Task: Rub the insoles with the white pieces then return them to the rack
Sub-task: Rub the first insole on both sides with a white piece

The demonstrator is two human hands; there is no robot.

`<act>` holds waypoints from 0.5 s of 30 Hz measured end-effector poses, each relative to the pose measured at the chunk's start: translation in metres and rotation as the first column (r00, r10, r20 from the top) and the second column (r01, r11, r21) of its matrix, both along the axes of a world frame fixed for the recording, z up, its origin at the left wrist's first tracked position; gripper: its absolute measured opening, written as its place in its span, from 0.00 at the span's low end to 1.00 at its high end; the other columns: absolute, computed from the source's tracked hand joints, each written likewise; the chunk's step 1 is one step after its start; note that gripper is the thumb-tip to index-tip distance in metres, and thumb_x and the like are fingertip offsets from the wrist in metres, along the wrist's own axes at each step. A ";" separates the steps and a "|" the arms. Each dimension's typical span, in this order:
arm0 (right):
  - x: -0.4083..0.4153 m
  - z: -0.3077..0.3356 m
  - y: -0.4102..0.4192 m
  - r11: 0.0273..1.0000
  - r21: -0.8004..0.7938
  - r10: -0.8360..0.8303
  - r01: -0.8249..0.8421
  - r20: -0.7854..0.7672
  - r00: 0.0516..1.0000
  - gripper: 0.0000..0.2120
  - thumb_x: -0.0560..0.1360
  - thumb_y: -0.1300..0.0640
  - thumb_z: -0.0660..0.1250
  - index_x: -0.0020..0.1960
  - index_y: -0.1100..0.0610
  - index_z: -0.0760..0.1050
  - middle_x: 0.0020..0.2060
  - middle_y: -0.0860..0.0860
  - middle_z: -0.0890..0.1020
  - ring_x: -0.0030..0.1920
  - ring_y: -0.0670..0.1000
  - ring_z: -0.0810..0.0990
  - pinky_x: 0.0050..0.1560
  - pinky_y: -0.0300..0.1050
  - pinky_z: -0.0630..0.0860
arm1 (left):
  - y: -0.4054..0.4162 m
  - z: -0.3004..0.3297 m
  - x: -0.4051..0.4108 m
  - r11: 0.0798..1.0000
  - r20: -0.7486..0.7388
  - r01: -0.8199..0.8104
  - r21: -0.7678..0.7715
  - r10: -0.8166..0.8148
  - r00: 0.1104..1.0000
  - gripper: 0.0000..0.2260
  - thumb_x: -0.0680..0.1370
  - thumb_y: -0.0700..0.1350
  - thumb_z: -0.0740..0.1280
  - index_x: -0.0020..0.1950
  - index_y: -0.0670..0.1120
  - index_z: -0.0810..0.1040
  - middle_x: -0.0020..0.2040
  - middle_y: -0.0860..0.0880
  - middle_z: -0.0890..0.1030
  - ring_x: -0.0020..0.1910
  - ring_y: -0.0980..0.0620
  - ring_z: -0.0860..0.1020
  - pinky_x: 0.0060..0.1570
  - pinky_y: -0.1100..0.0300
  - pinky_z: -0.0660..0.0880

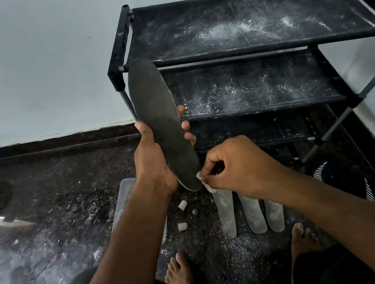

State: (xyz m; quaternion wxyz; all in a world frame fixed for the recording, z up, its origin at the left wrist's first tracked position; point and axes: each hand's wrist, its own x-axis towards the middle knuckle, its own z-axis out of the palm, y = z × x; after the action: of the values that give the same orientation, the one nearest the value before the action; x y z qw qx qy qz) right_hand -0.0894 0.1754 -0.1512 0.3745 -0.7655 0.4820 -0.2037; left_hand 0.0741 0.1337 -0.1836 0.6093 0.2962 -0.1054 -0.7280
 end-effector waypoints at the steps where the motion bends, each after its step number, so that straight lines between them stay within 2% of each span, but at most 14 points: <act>1: 0.000 0.000 0.000 1.000 0.000 0.000 0.000 0.006 1.000 0.01 0.71 0.59 0.76 0.41 0.56 0.85 0.37 0.43 0.85 0.35 0.36 0.81 0.35 0.27 0.73 | 0.000 0.000 0.000 1.000 0.003 -0.003 0.003 0.003 1.000 0.35 0.84 0.65 0.48 0.76 0.39 0.70 0.66 0.43 0.80 0.43 0.50 0.78 0.39 0.60 0.77; 5: 0.003 0.002 0.002 0.998 -0.029 -0.051 0.053 0.076 0.996 0.02 0.72 0.58 0.75 0.43 0.56 0.85 0.37 0.43 0.85 0.37 0.38 0.82 0.39 0.28 0.74 | 0.001 0.000 -0.002 1.000 0.003 0.001 0.011 -0.001 1.000 0.35 0.84 0.66 0.48 0.75 0.39 0.71 0.66 0.43 0.81 0.43 0.50 0.77 0.39 0.61 0.77; 10: 0.000 0.001 0.000 1.000 0.005 0.006 -0.006 0.011 1.000 0.01 0.72 0.59 0.75 0.42 0.56 0.85 0.37 0.42 0.84 0.35 0.34 0.80 0.36 0.27 0.73 | -0.001 0.000 0.003 1.000 -0.011 -0.008 0.008 0.008 1.000 0.34 0.84 0.66 0.48 0.74 0.40 0.72 0.62 0.44 0.82 0.42 0.51 0.77 0.39 0.61 0.77; 15: 0.003 0.002 0.001 0.998 -0.042 -0.049 0.053 0.091 0.995 0.01 0.72 0.57 0.75 0.42 0.55 0.85 0.36 0.43 0.85 0.38 0.39 0.82 0.40 0.32 0.78 | 0.000 0.000 -0.002 1.000 -0.010 -0.002 0.022 0.002 1.000 0.35 0.84 0.66 0.49 0.75 0.39 0.70 0.65 0.43 0.81 0.43 0.50 0.78 0.40 0.60 0.77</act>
State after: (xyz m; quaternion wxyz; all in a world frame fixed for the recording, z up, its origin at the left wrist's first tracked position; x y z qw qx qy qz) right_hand -0.0862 0.1760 -0.1493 0.3732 -0.7513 0.4793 -0.2580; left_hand 0.0724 0.1339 -0.1833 0.6073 0.2994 -0.0939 -0.7299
